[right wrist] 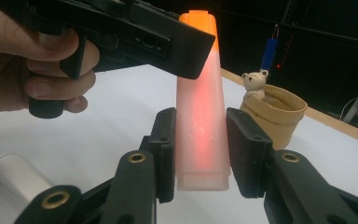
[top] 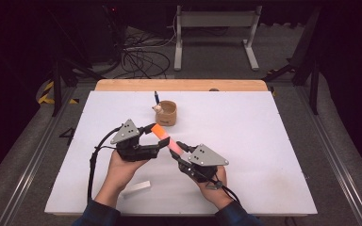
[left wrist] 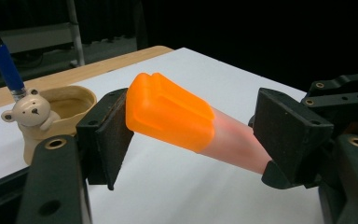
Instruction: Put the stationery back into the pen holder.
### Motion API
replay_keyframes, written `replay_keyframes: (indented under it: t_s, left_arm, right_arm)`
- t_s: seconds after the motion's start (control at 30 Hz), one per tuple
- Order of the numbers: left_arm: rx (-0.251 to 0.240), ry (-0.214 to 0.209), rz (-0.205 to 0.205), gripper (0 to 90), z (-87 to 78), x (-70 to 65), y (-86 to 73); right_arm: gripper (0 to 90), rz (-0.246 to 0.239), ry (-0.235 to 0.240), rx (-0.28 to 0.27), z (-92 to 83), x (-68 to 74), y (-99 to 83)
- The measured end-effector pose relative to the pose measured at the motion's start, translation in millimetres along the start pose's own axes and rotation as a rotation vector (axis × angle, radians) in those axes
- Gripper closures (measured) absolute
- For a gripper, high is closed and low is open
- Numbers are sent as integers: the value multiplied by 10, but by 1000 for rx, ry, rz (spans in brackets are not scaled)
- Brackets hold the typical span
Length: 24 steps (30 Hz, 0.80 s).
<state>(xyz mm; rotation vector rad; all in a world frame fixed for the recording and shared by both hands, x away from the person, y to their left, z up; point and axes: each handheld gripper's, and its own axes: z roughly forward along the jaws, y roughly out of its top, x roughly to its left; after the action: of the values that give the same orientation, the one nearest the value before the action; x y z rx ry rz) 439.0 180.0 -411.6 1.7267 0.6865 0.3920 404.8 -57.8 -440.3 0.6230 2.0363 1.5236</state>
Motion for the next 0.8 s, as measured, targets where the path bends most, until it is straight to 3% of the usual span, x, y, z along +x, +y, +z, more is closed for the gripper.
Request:
replay_keyframes:
  t_s: [0.17, 0.5, 0.73, 0.8]
  left_arm:
    - [-31, 3, 27, 394, -11, -37, 11]
    - [-31, -11, 32, 496, 28, -79, 10]
    - [-37, -35, 19, 550, 38, -108, 10]
    - [-29, -38, 32, 568, 53, -125, 9]
  right_arm:
    - [657, 7, -2, 24, 33, 3, -32]
    - [656, 5, -20, 72, 98, -5, -95]
    - [655, -1, -24, 65, 95, 1, -104]
    - [655, -5, -21, 56, 89, 7, -94]
